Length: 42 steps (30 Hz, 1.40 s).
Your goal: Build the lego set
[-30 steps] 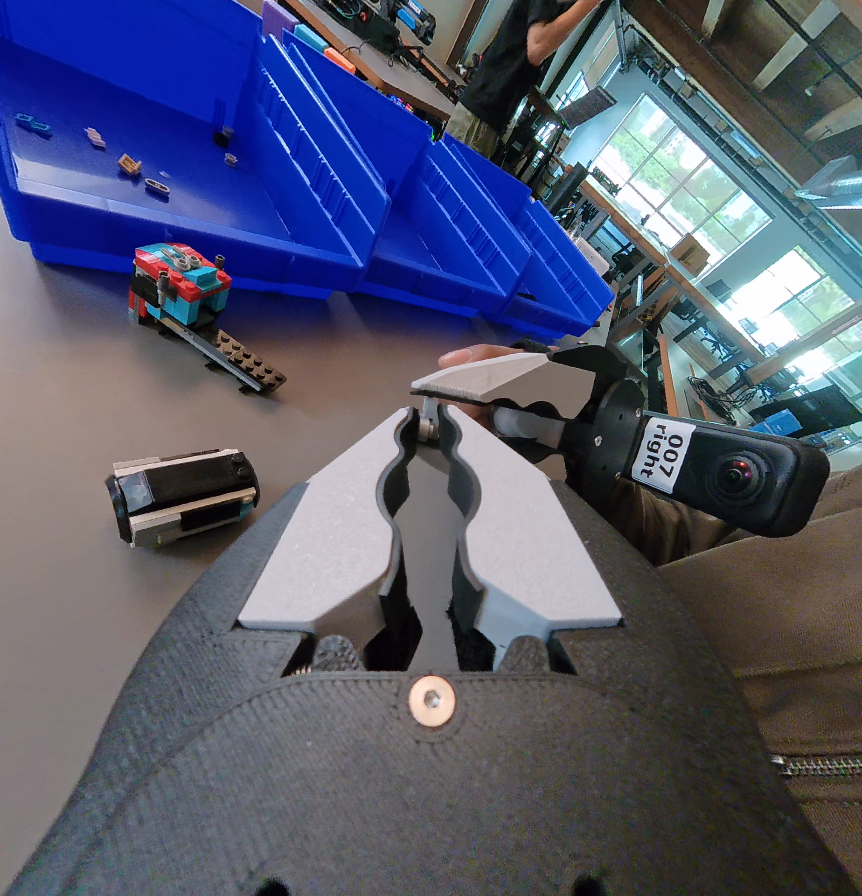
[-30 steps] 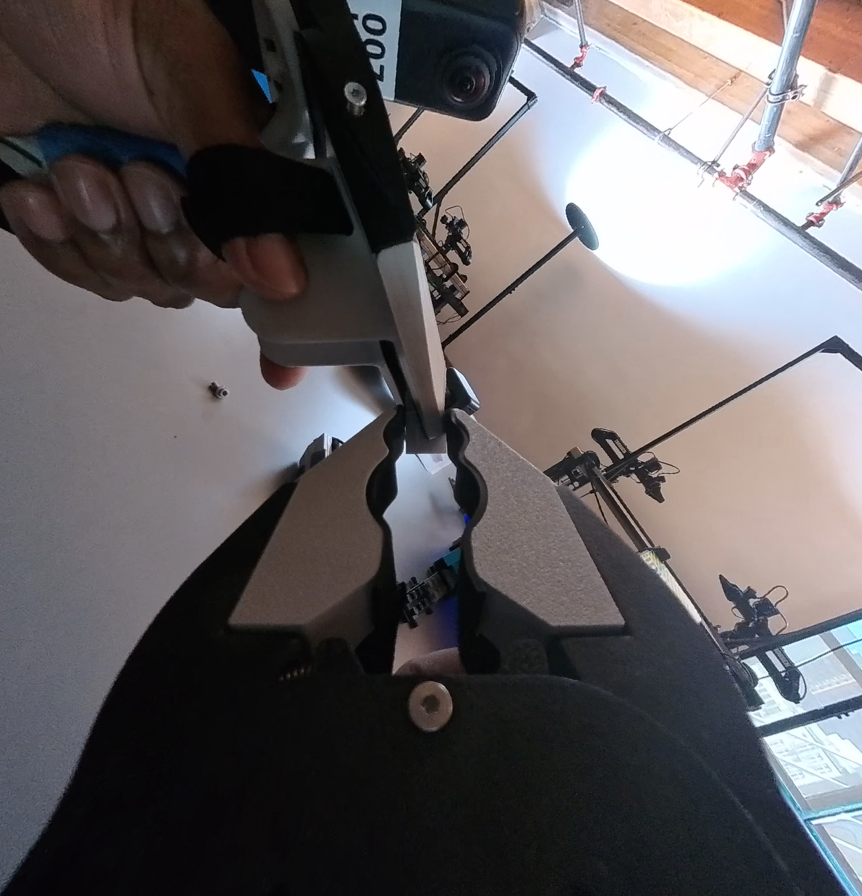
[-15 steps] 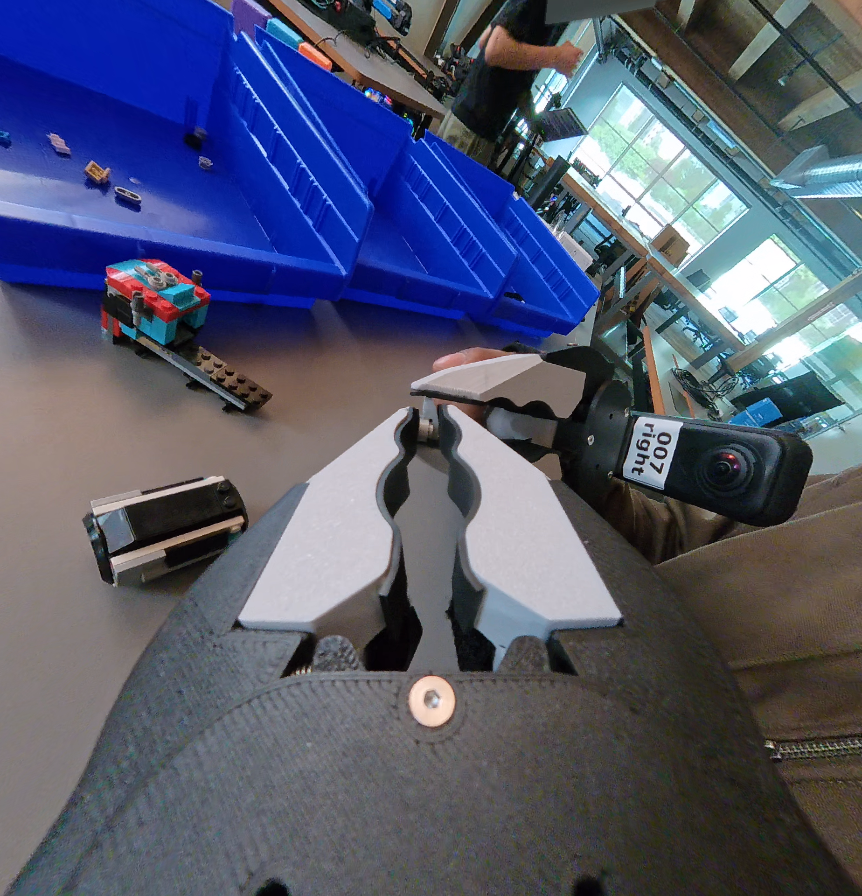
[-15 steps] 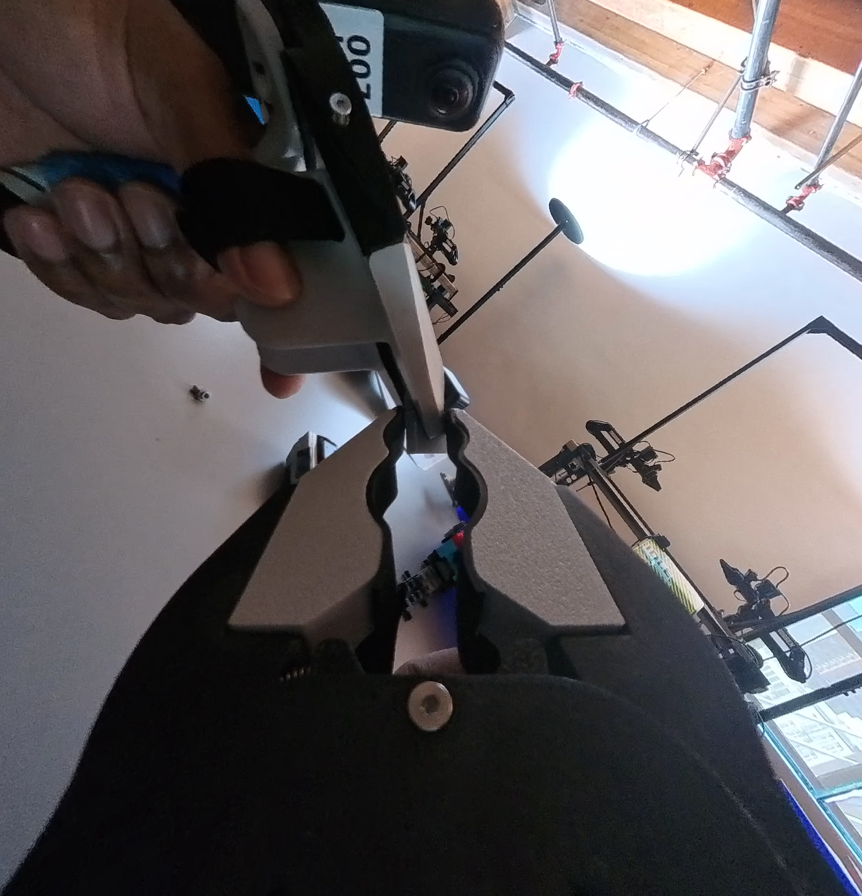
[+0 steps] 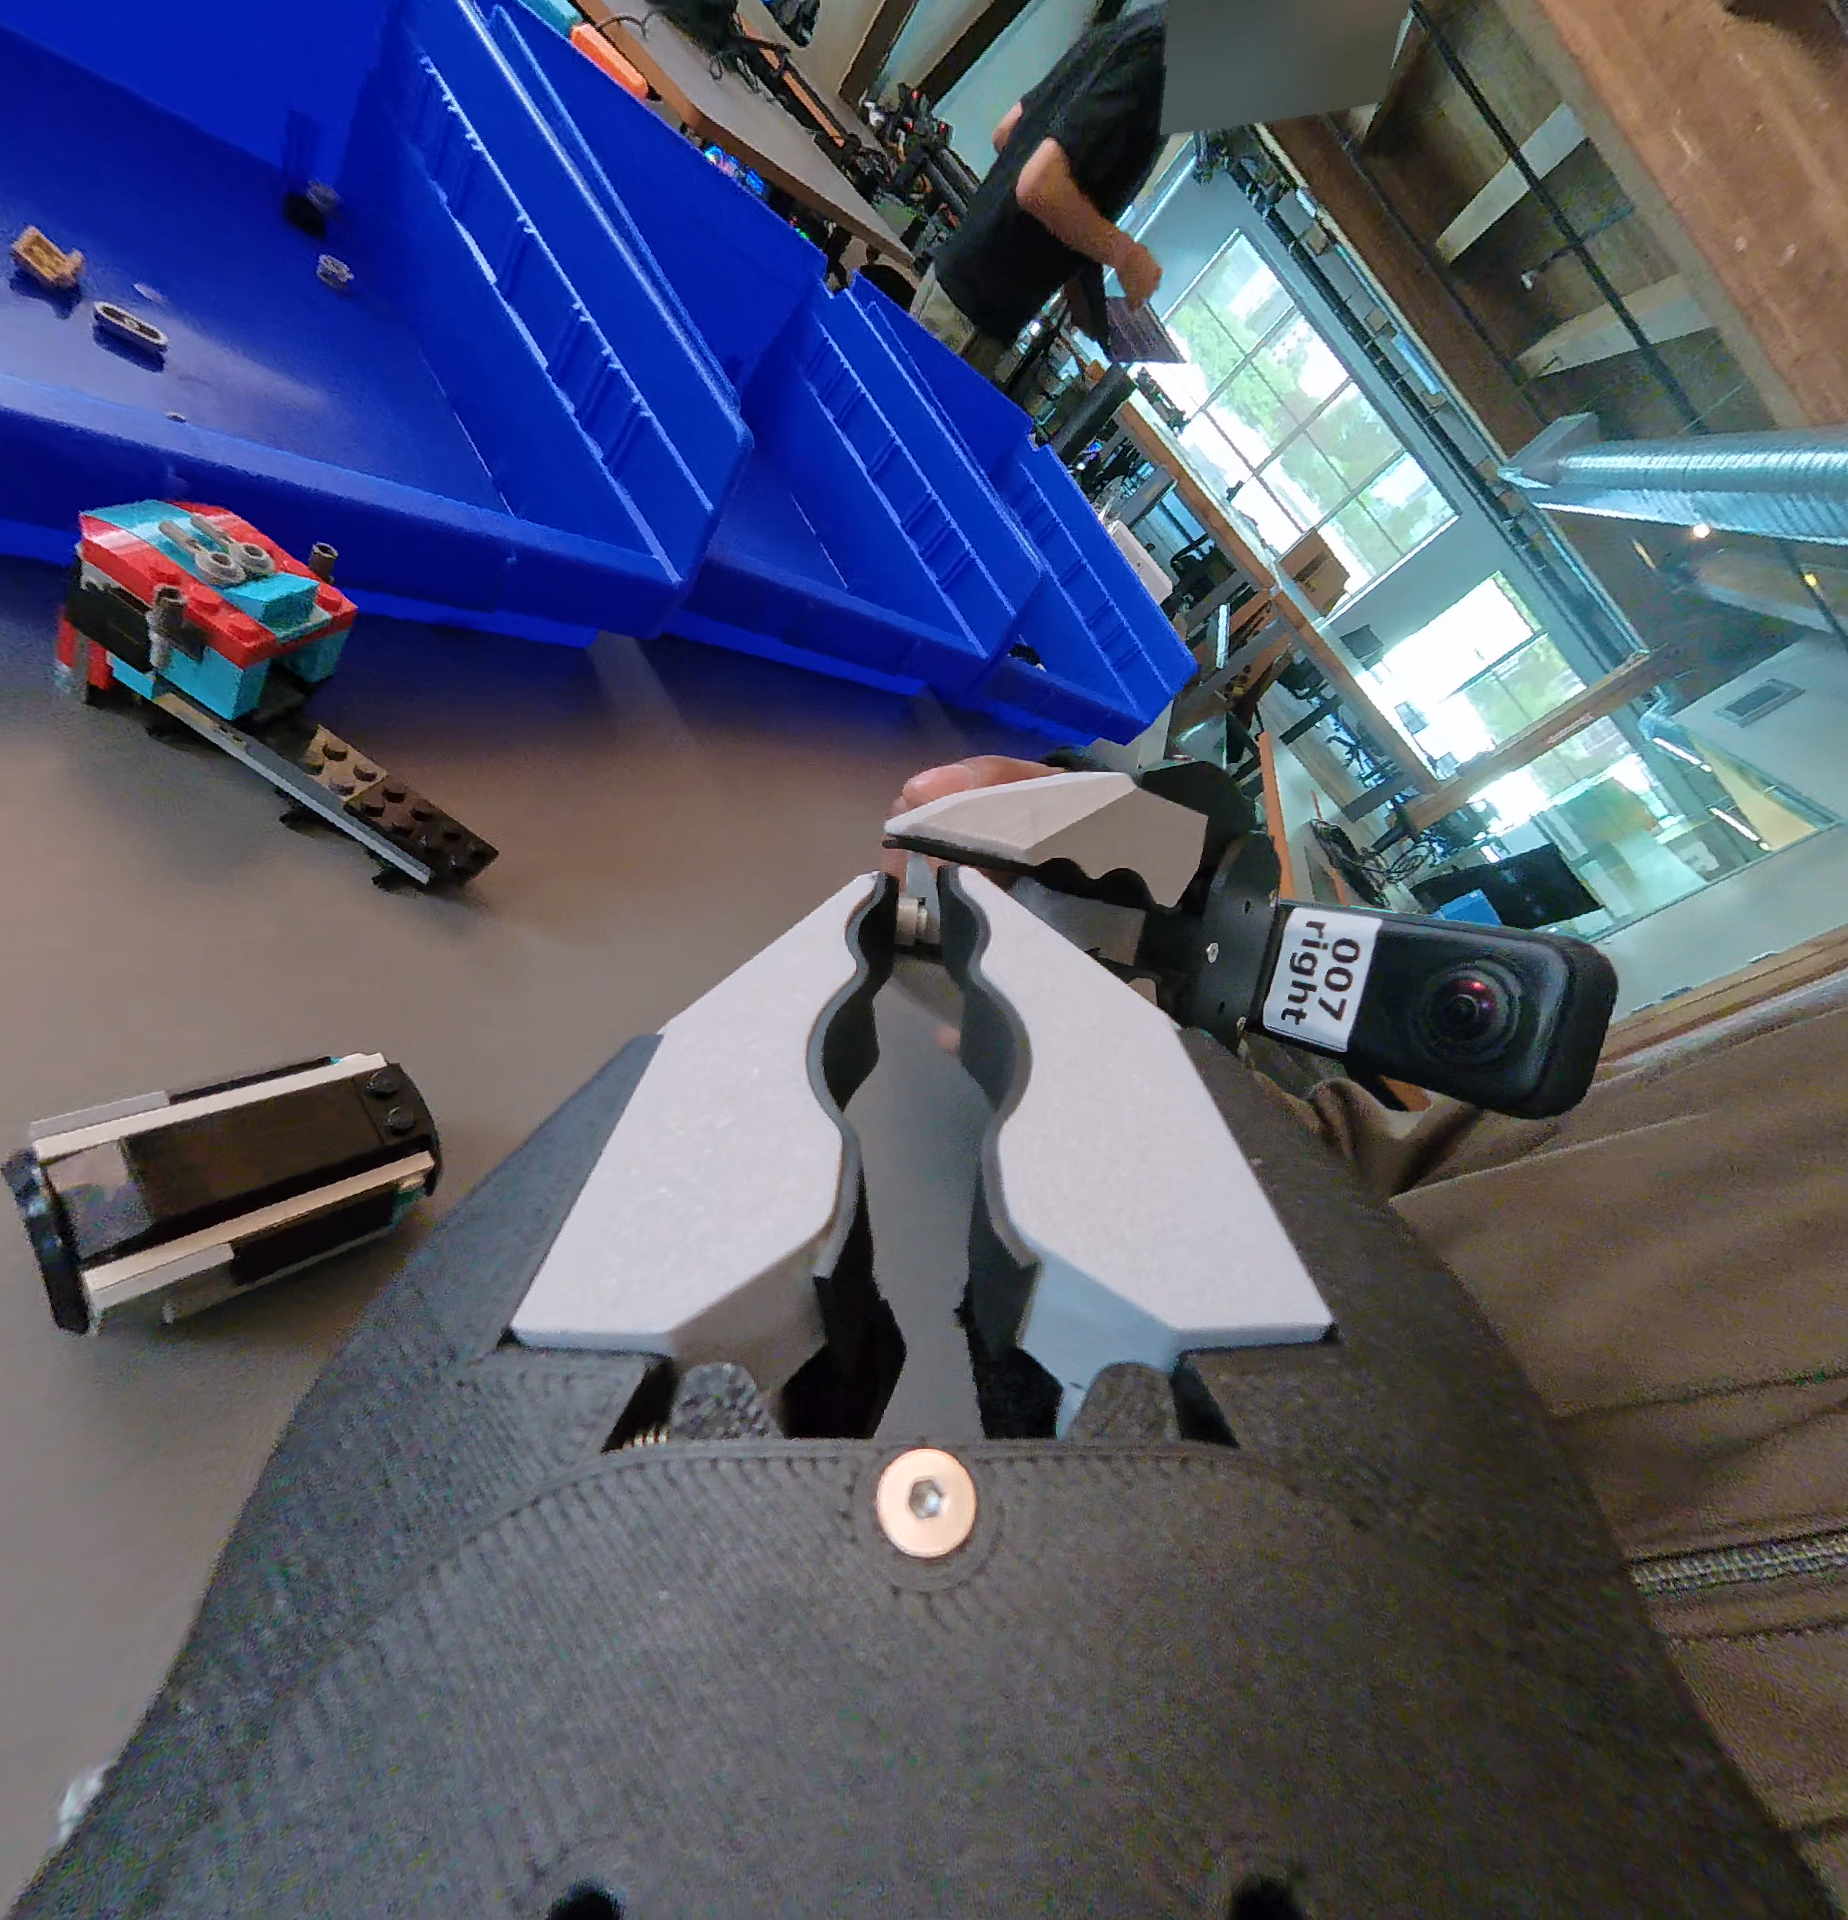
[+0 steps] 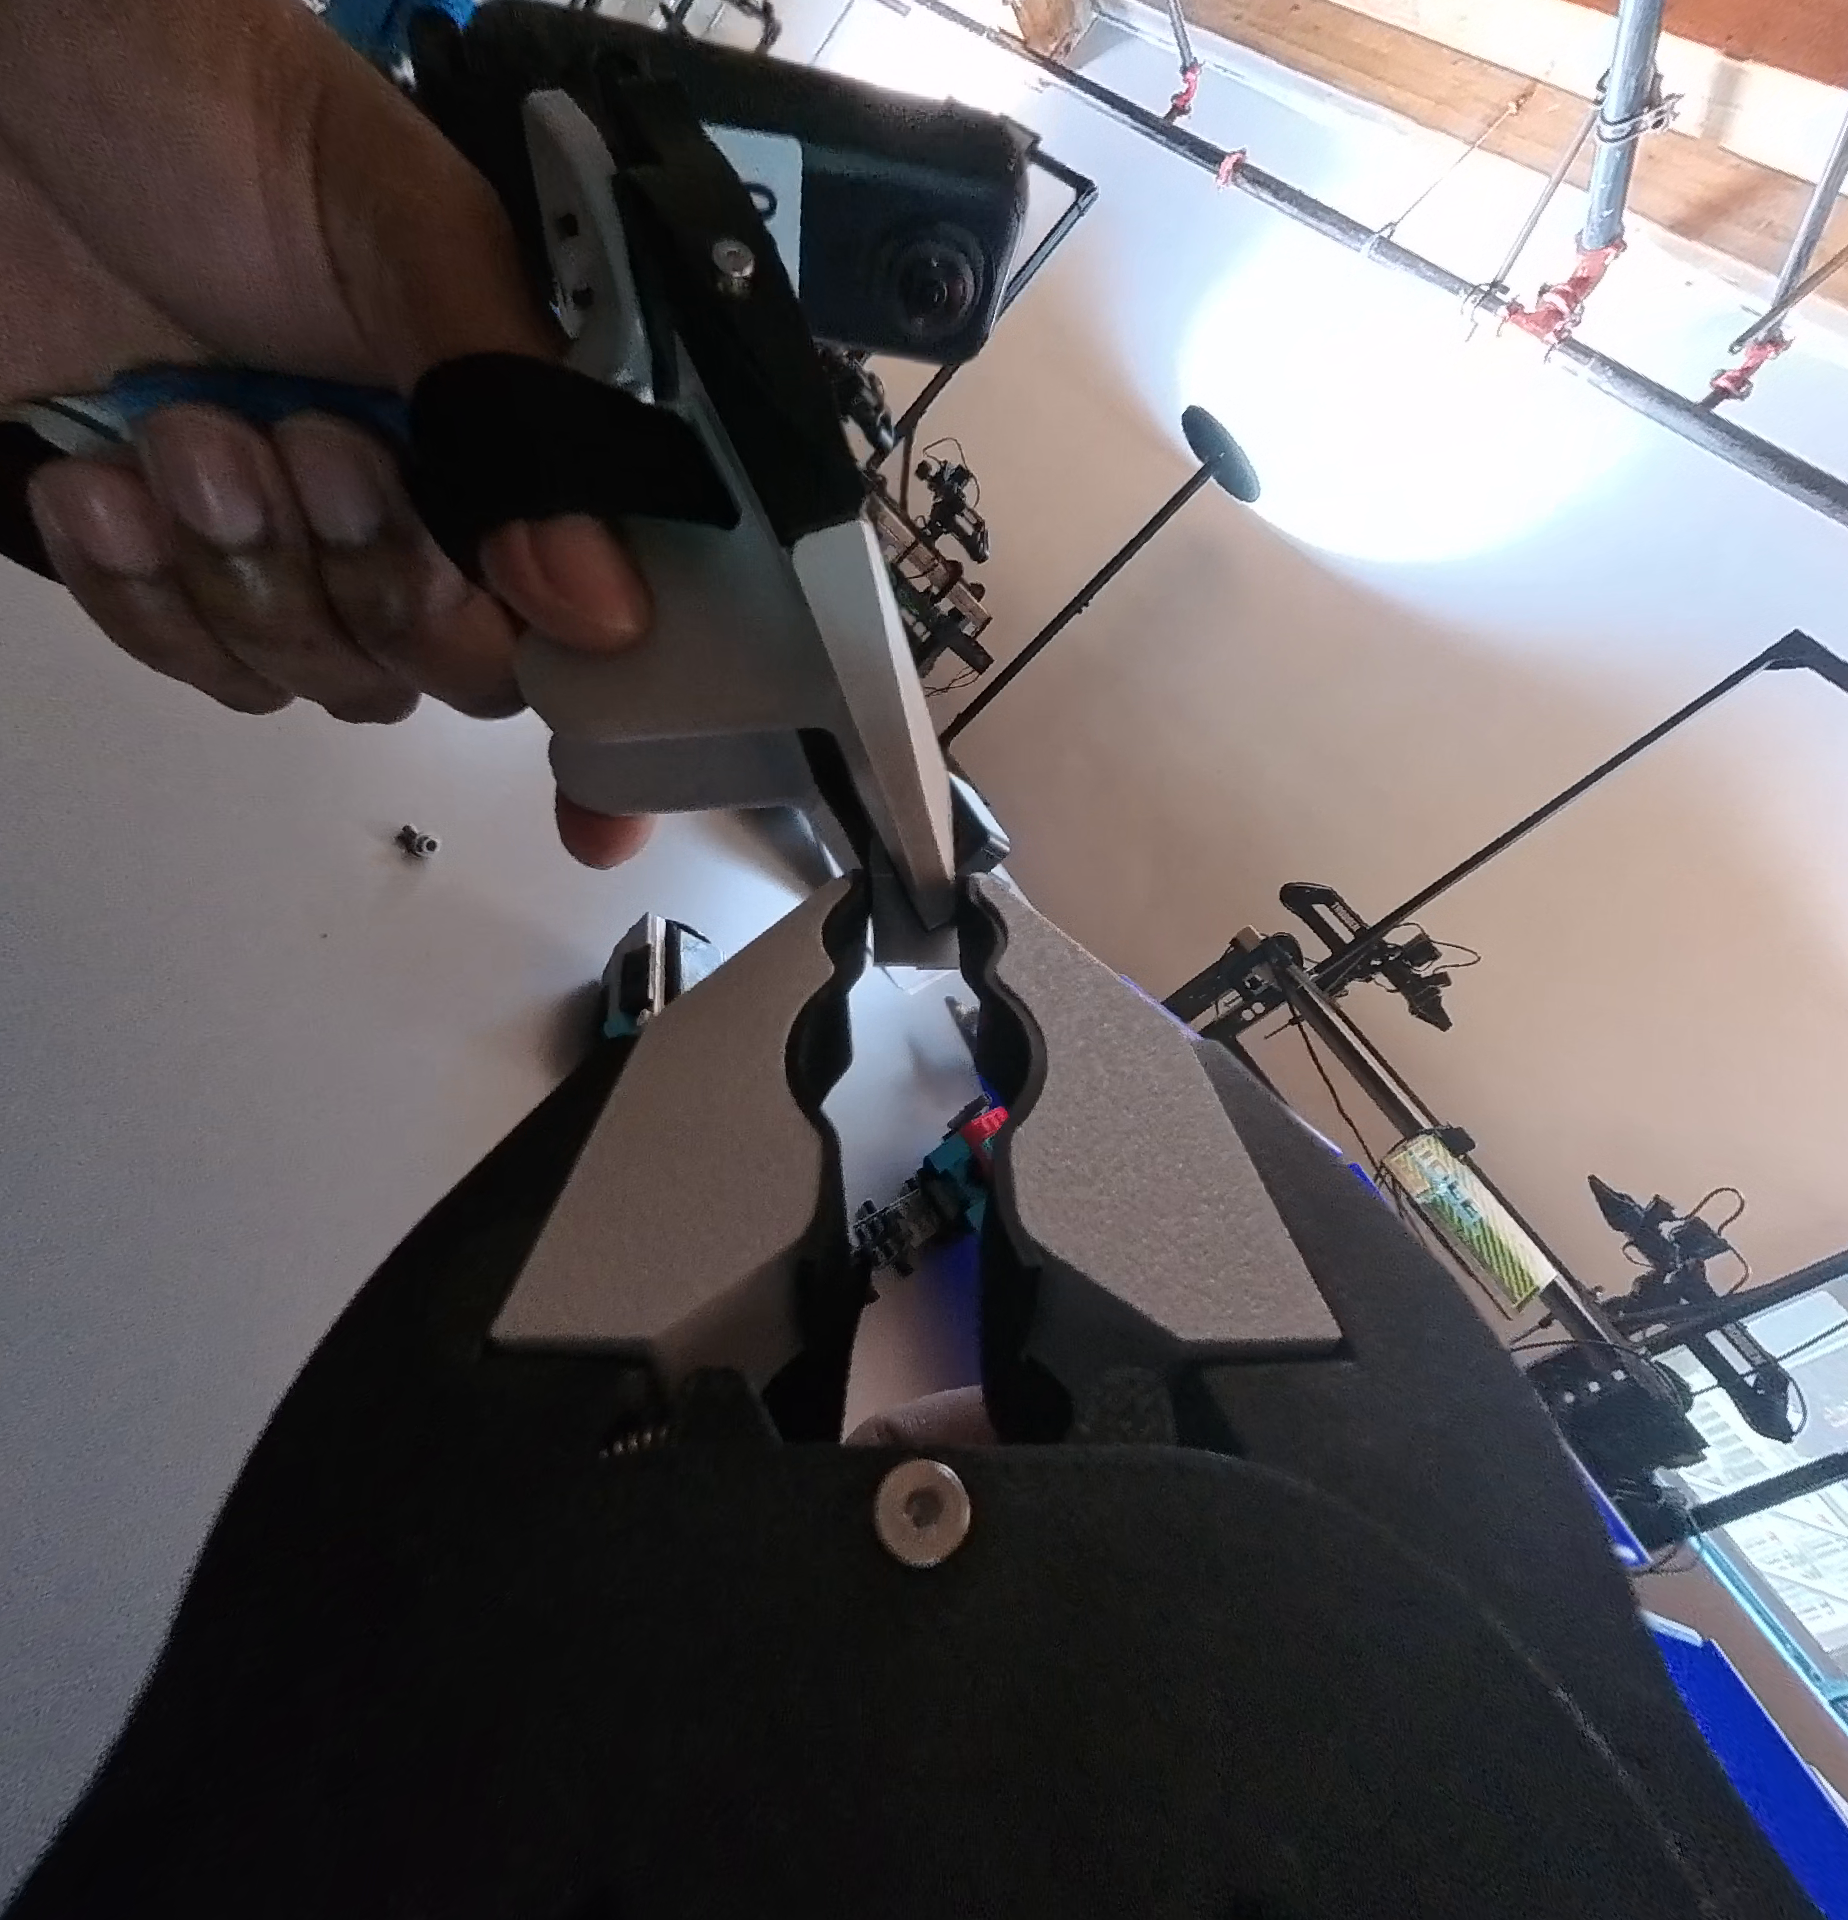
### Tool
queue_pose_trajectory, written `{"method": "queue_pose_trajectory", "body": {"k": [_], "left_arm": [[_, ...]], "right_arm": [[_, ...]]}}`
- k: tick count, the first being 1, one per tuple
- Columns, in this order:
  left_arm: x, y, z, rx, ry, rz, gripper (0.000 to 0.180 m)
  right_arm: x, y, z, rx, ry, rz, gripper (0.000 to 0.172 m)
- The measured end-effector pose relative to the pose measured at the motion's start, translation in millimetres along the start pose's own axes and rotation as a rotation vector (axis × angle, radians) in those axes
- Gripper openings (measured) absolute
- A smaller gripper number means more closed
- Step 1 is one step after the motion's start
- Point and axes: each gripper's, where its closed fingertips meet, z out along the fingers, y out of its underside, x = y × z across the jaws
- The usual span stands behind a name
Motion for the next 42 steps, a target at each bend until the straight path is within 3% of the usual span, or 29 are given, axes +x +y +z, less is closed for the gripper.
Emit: {"method": "queue_pose_trajectory", "body": {"k": [20, 35, 38, 42], "left_arm": [[-3, -3, 6, 0.035, 0.158, -0.315, 0.008], [-16, -11, 2, 0.156, 0.237, -0.582, 0.009], [-15, -23, -4, 0.229, 0.277, -0.638, 0.008], [-12, -39, -14, 0.327, 0.333, -0.662, 0.008]], "right_arm": [[2, 8, -1, -0.008, -0.057, 0.139, 0.020], [8, 22, 1, -0.063, -0.044, 0.249, 0.025], [14, 22, 1, -0.063, -0.040, 0.332, 0.026], [29, 18, 1, -0.035, -0.041, 0.632, 0.026]]}}
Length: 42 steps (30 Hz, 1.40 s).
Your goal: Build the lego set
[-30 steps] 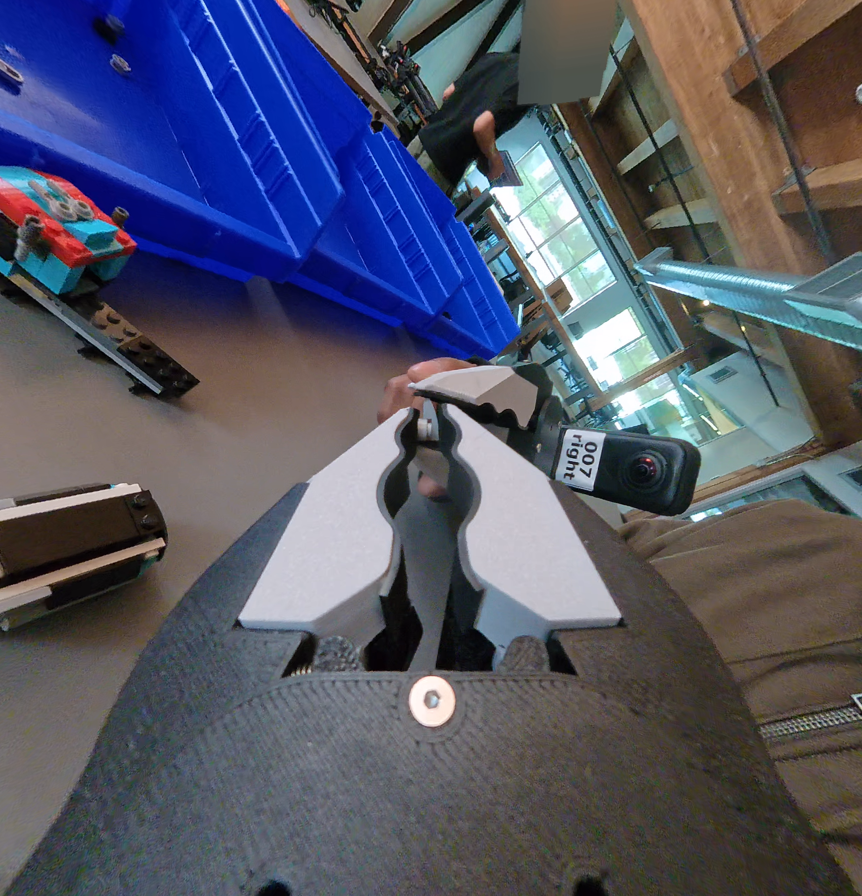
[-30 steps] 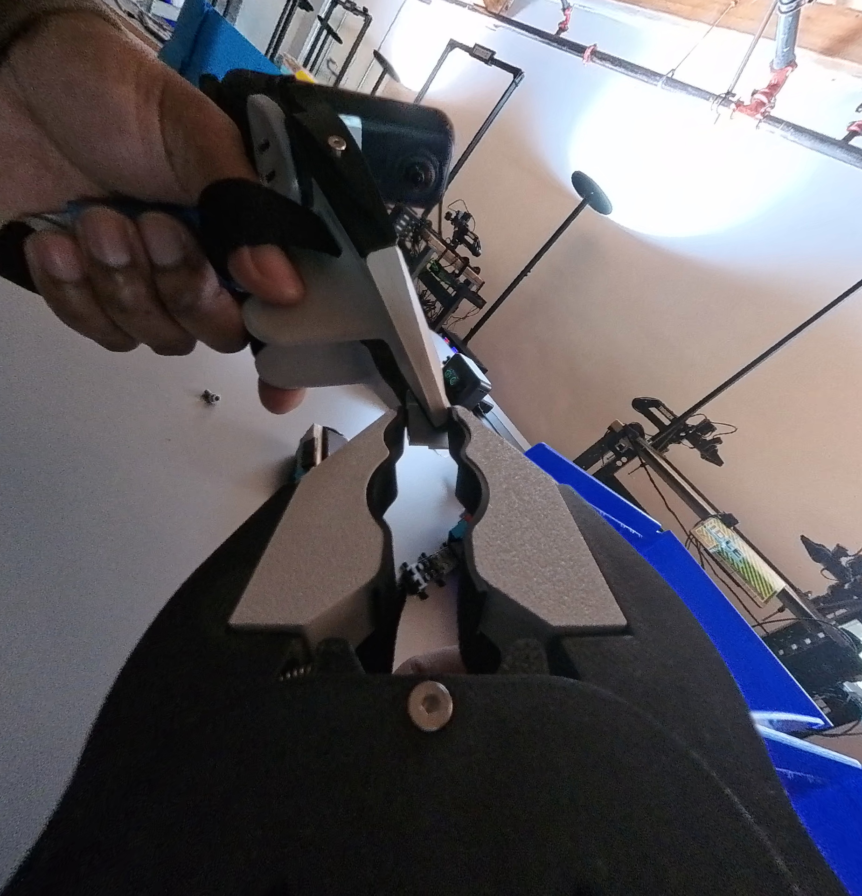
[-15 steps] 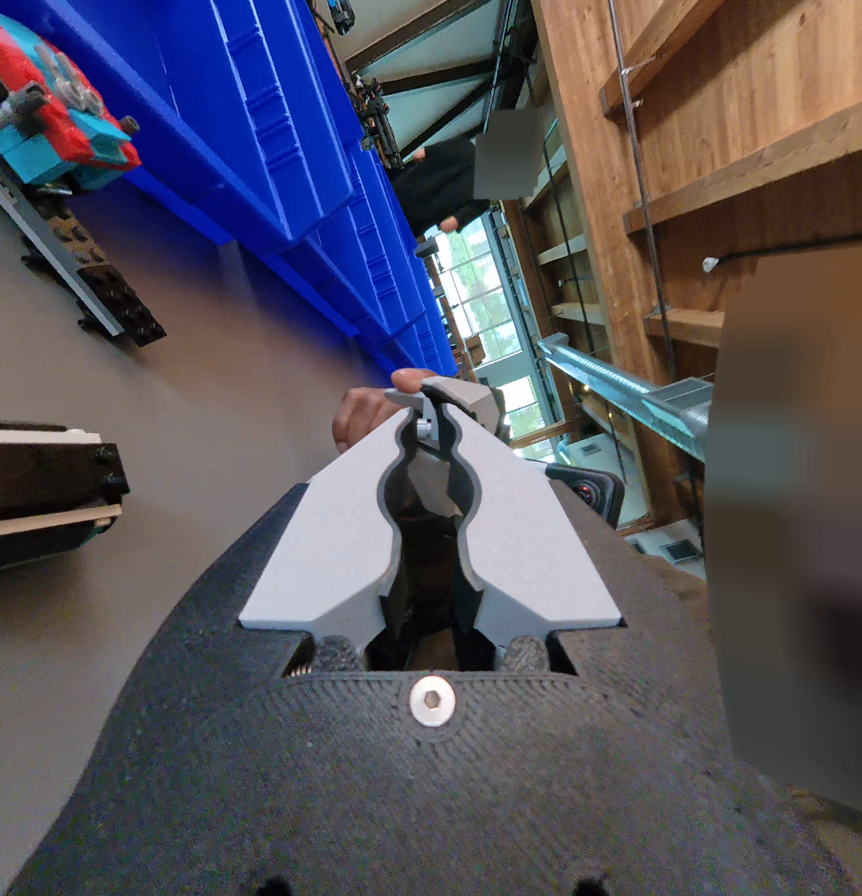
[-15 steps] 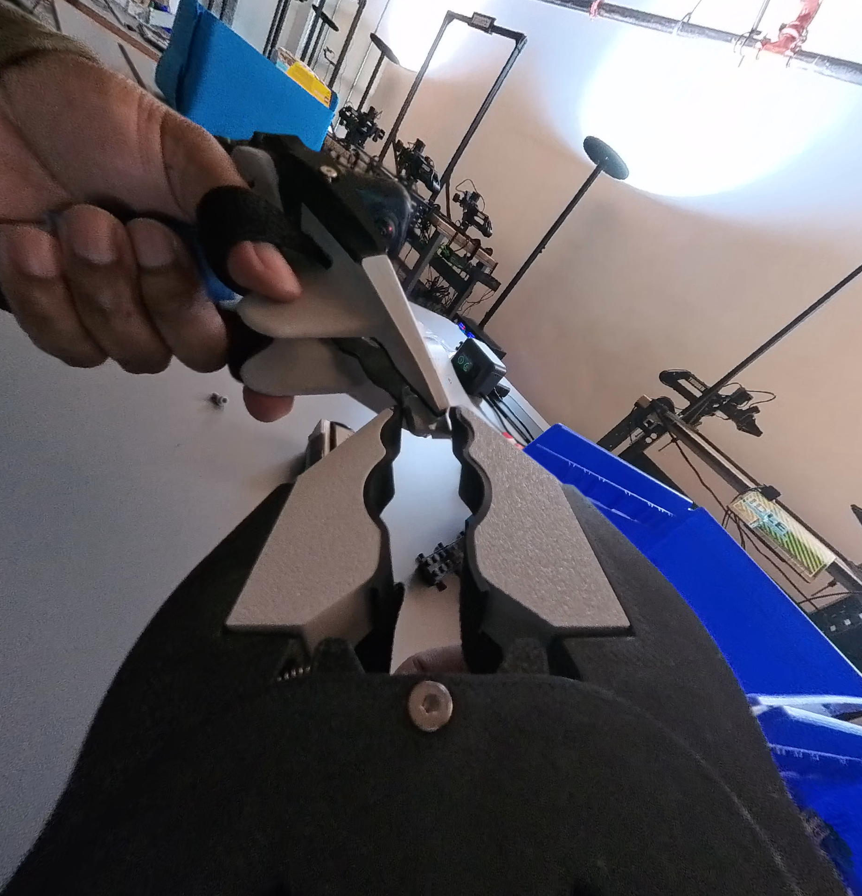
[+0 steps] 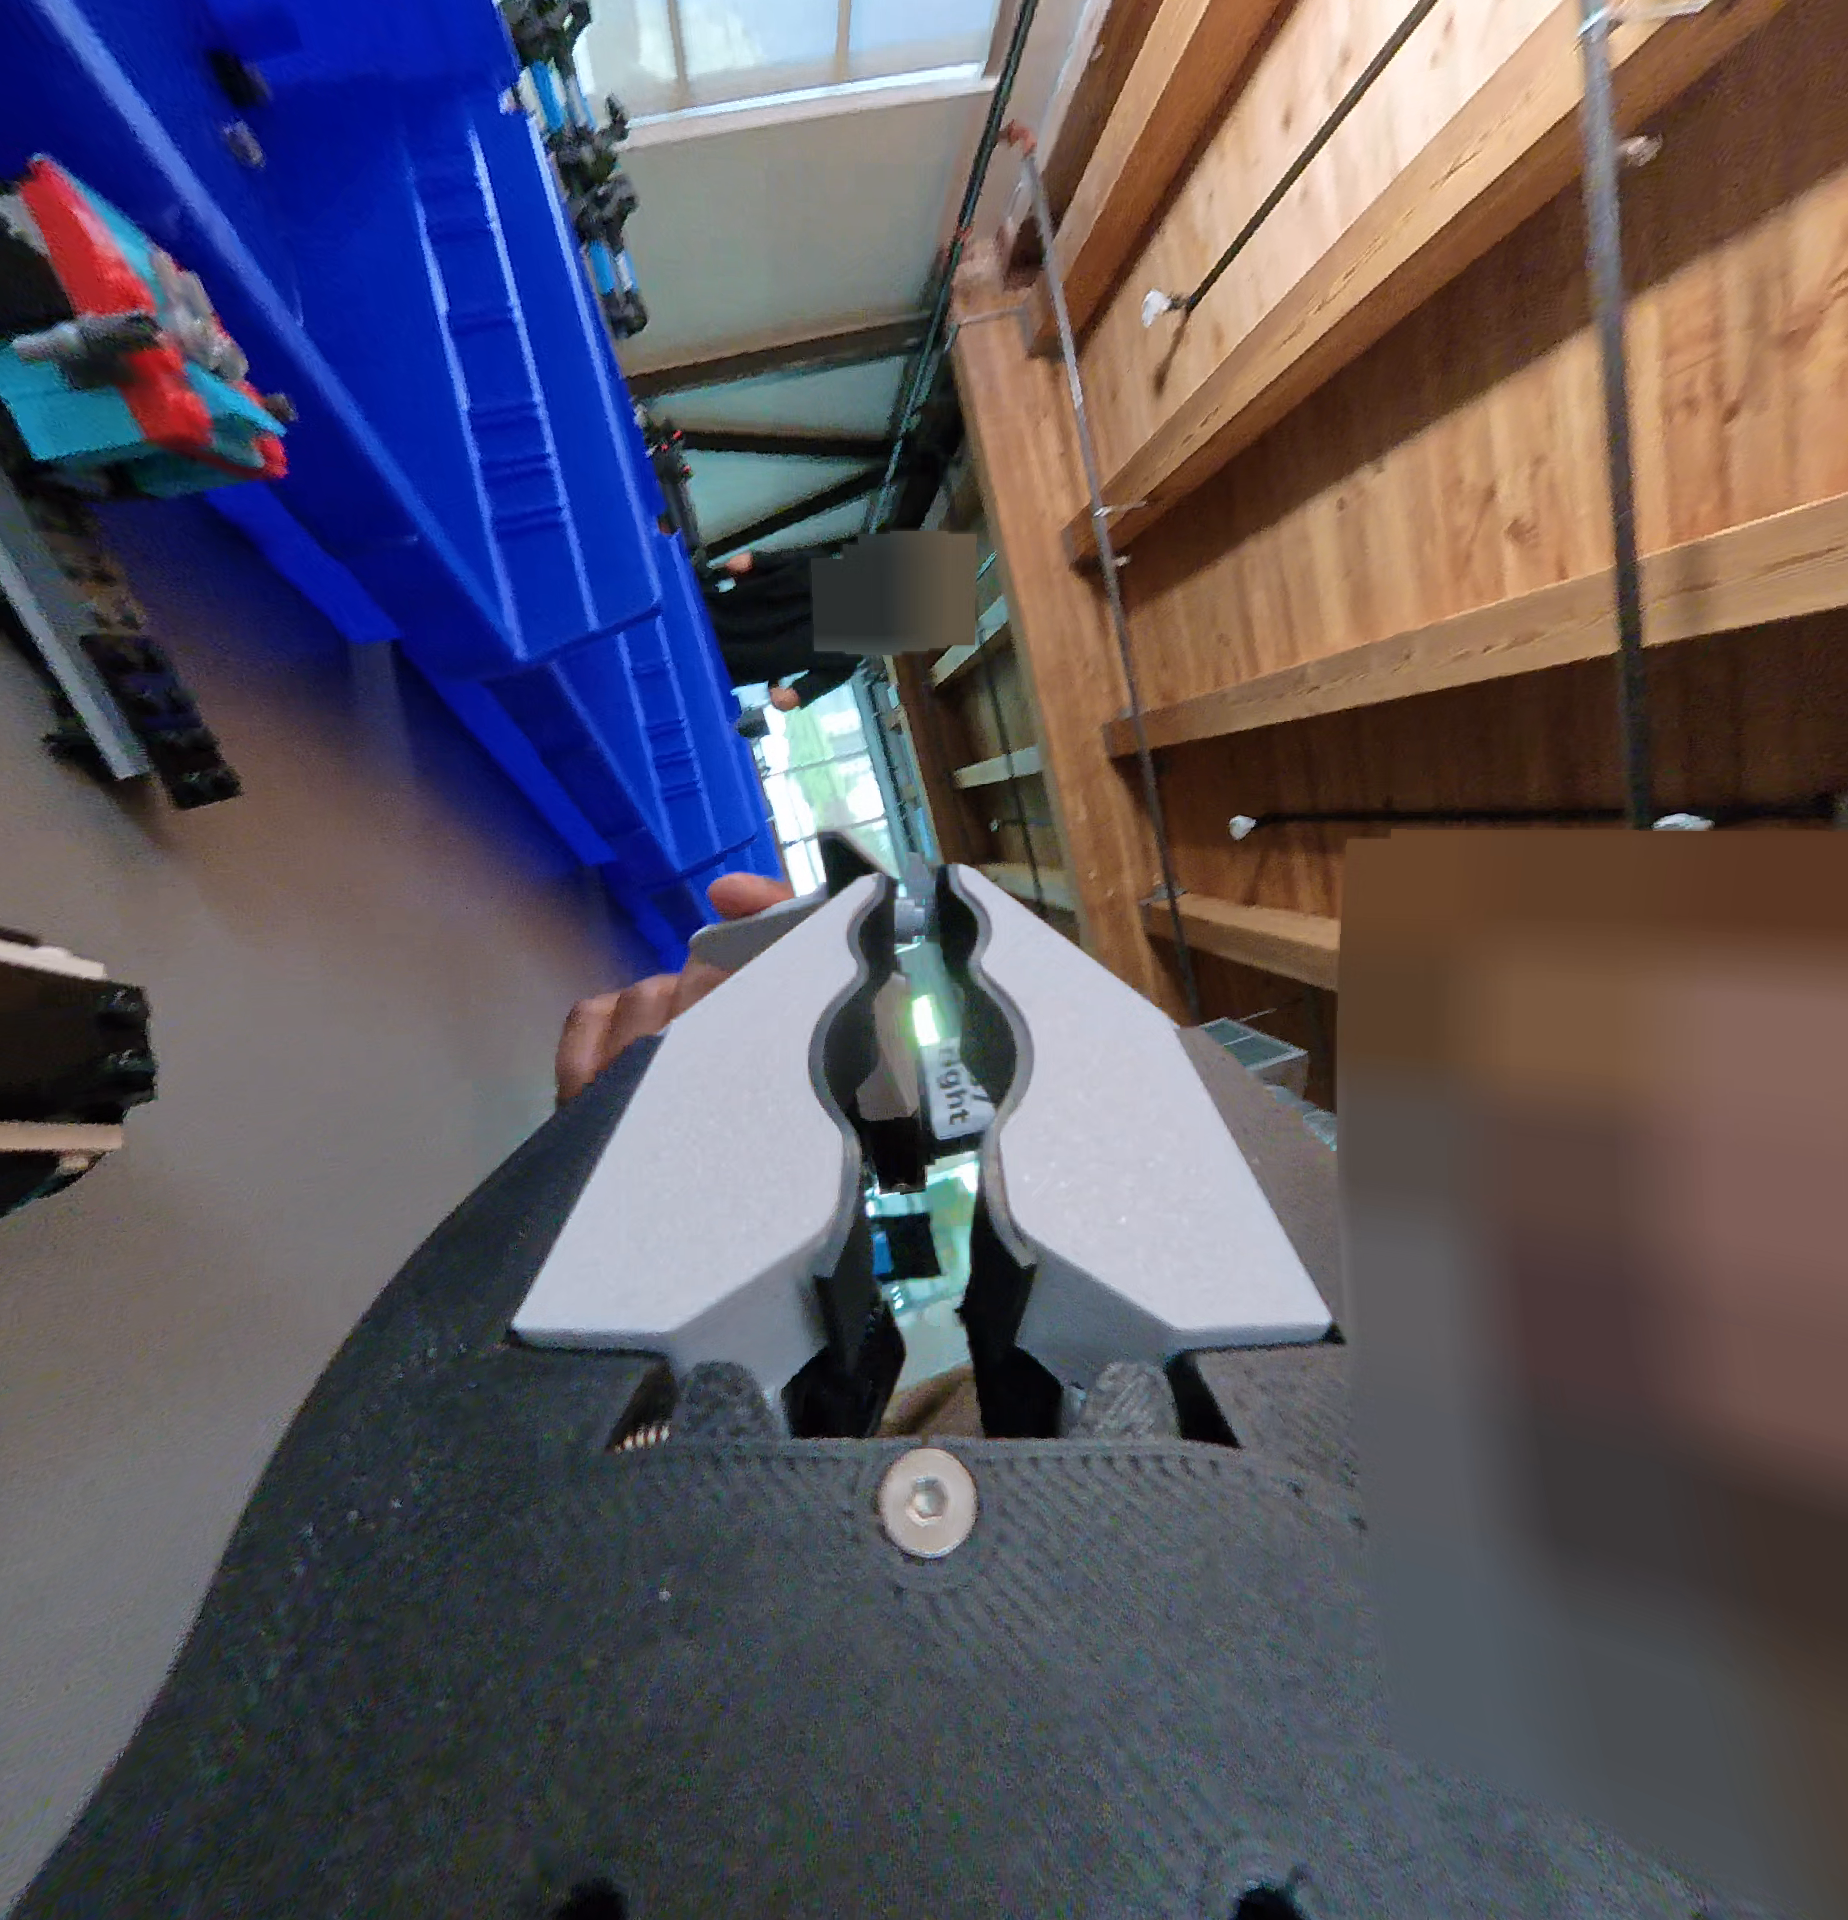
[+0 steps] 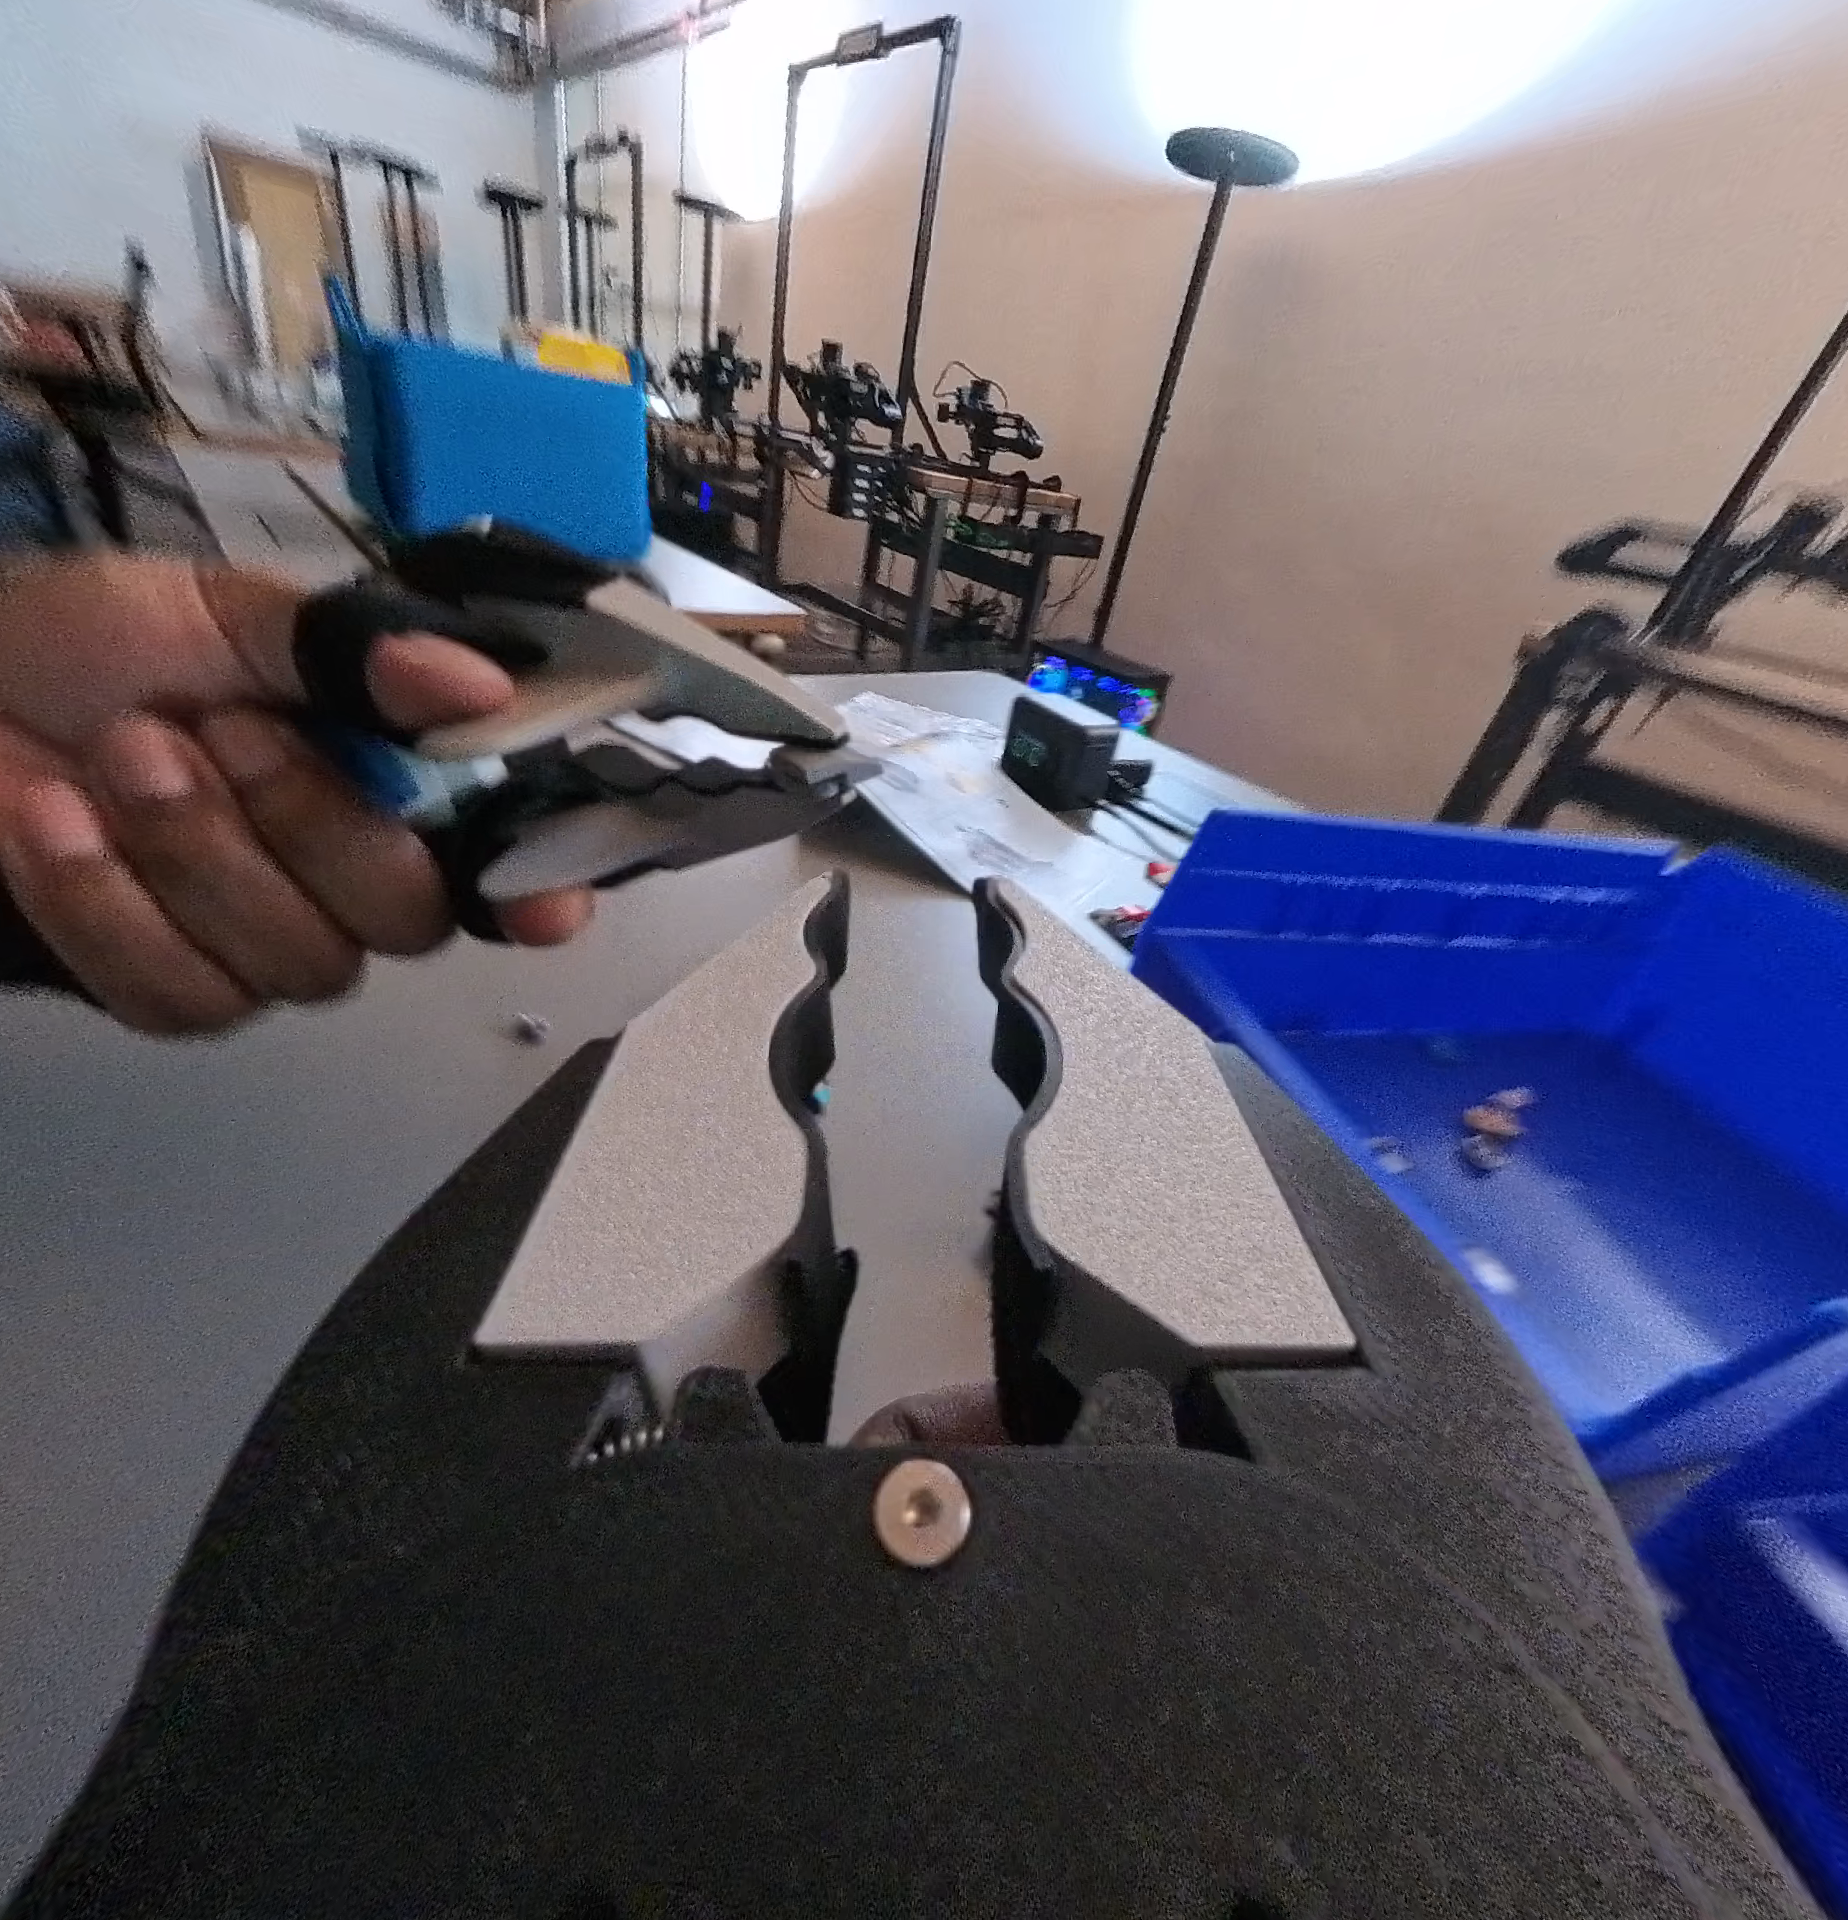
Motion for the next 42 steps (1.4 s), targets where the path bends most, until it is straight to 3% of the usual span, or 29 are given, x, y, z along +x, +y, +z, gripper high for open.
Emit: {"method": "queue_pose_trajectory", "body": {"k": [5, 10, 12, 17, 20, 30, 42], "left_arm": [[14, -8, -4, 0.063, 0.125, -0.026, 0.008], [18, -6, -4, 0.060, 0.149, 0.039, 0.008], [20, -3, -2, 0.033, 0.093, 0.159, 0.008], [36, 9, 3, -0.067, -0.059, 0.646, 0.008], [41, 15, 4, -0.097, -0.094, 0.805, 0.008], [49, 39, 6, -0.162, -0.011, 0.988, 0.008], [55, 51, -5, -0.222, 0.093, 1.008, 0.011]], "right_arm": [[-9, -18, 2, 0.083, -0.149, 0.462, 0.025], [-12, -27, 5, 0.090, -0.199, 0.660, 0.025], [-10, -31, 5, 0.104, -0.208, 0.680, 0.025], [-14, -39, 2, 0.147, -0.302, 0.761, 0.024], [-19, -43, -3, 0.180, -0.376, 0.803, 0.021], [-38, -53, -16, 0.250, -0.557, 0.770, 0.013], [-53, -56, -21, 0.294, -0.623, 0.703, 0.008]]}}
